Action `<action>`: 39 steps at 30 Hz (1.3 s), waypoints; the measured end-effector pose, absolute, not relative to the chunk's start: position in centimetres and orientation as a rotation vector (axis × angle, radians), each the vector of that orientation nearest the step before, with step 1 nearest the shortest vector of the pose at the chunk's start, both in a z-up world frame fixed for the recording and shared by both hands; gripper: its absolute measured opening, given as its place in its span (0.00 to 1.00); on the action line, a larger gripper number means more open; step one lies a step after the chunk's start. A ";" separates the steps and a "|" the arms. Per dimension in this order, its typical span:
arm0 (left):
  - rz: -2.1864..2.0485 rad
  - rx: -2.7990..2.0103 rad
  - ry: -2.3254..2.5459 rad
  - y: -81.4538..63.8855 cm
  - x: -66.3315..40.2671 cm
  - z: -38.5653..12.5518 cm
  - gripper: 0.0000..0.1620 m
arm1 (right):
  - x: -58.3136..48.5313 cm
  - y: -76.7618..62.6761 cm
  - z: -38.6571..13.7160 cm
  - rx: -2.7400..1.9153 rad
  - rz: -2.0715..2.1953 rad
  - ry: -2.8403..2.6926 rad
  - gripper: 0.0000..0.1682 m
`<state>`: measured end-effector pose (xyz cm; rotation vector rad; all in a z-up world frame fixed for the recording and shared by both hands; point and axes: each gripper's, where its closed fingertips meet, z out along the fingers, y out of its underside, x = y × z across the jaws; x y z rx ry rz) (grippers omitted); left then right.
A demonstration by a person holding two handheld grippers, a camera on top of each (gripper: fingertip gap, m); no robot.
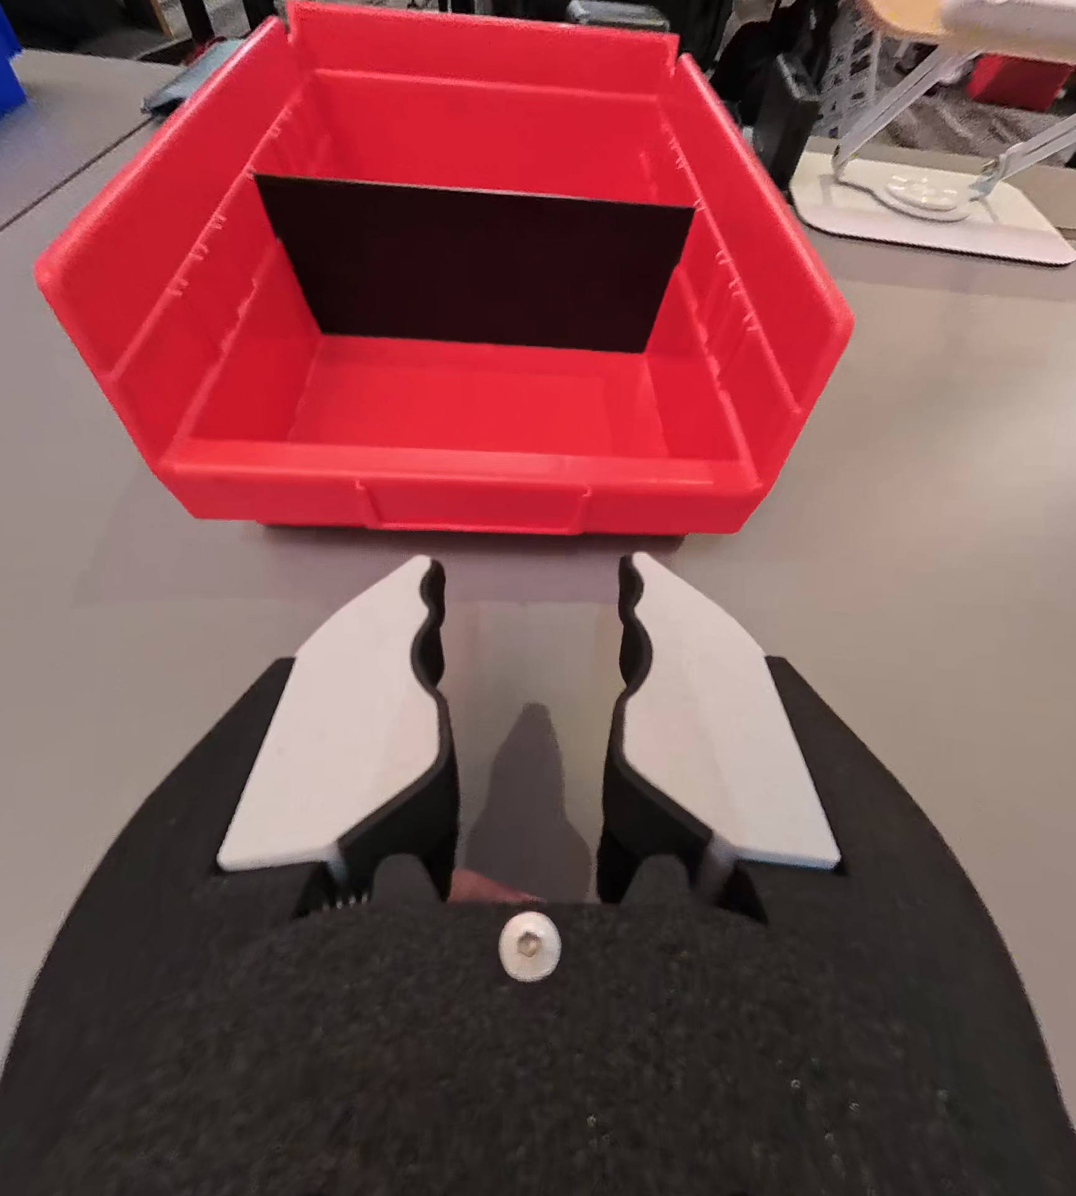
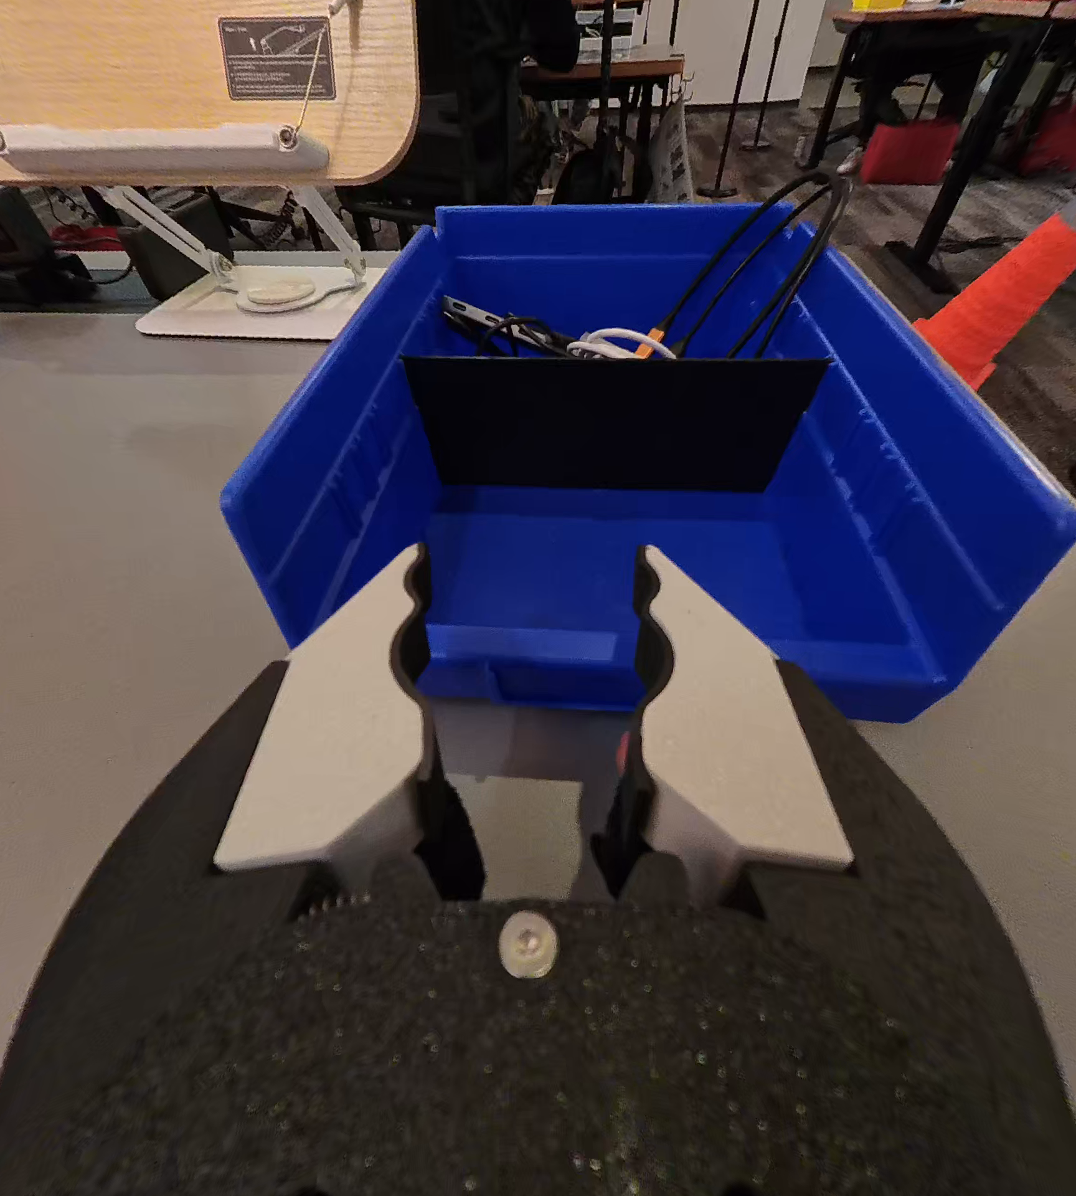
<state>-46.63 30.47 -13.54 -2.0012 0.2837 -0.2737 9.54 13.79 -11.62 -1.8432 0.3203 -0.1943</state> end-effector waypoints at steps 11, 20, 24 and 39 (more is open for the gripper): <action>-0.237 -2.048 0.273 30.9 -47.3 -14.5 0.29 | 9.6 14.9 -12.4 -1.882 -0.243 0.277 0.36; -0.193 -2.026 0.351 30.6 -46.6 -14.4 0.26 | 9.3 14.8 -12.4 -1.885 -0.222 0.274 0.37; -0.176 -2.036 0.370 30.7 -46.3 -14.8 0.26 | 9.3 14.9 -12.3 -1.880 -0.212 0.279 0.36; -0.198 -2.004 0.356 28.6 -48.0 -13.9 0.33 | -0.2 20.0 -10.9 -1.878 -0.089 0.075 0.38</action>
